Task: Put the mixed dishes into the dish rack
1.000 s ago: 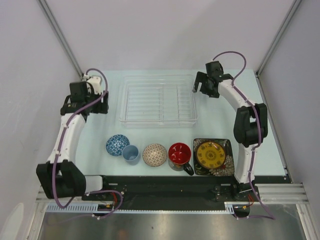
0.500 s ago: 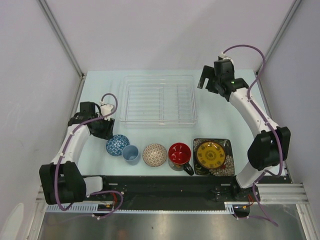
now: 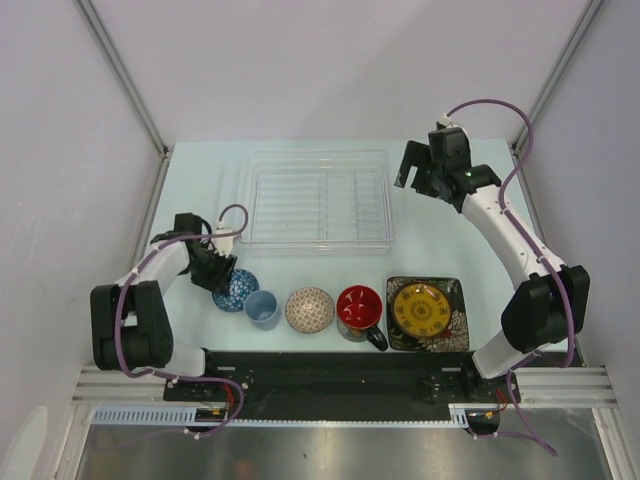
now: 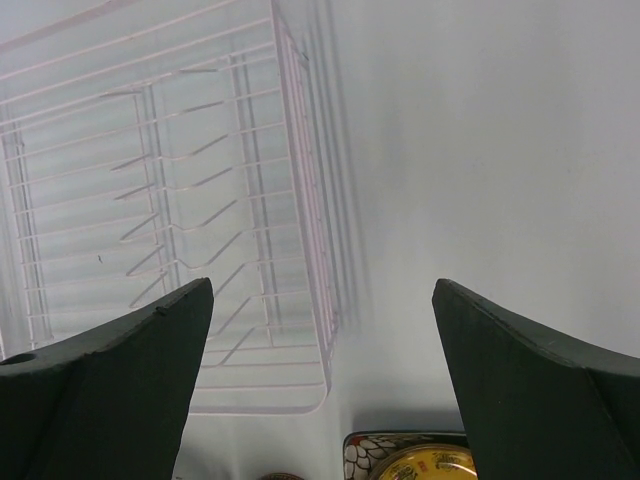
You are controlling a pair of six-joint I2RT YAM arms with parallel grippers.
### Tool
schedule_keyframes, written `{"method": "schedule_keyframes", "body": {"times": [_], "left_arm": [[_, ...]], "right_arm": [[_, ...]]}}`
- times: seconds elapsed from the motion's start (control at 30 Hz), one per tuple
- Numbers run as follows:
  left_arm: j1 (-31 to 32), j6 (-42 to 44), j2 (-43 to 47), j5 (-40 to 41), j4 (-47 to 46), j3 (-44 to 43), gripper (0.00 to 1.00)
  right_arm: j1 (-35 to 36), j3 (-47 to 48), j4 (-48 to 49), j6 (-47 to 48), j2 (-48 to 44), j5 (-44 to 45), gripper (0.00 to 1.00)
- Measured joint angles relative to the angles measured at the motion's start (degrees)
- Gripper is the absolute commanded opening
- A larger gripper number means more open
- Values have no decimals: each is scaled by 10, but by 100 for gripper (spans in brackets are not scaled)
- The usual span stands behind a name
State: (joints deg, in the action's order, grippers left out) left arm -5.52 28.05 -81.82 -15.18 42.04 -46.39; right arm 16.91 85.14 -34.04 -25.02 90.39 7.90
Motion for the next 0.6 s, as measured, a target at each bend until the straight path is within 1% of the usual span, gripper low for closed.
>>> {"method": "schedule_keyframes", "body": {"times": [0.03, 0.07, 0.1, 0.13, 0.17, 0.2, 0.47, 0.6], "left_arm": [[0, 3, -3, 0, -2, 2, 32], [0, 6, -5, -1, -4, 3, 23], [0, 8, -6, -2, -6, 5, 8], [0, 9, -7, -9, -7, 5, 3], [-1, 7, -7, -23, -10, 2, 0], [-3, 9, -6, -40, -3, -6, 0], [-16, 10, -7, -54, -2, -9, 0], [-51, 21, -7, -45, 8, -21, 0]], "right_arm": [[0, 0, -1, 0, -2, 0, 98], [1, 0, -2, 0, -4, 0, 97], [1, 0, -2, 0, -7, 0, 96], [2, 0, -2, -1, -10, 0, 95], [2, 0, -2, -1, -12, 0, 95], [2, 0, -2, -2, -13, -1, 95], [9, 0, -8, -4, -14, -3, 93], [17, 0, -9, -4, -14, -7, 92]]}}
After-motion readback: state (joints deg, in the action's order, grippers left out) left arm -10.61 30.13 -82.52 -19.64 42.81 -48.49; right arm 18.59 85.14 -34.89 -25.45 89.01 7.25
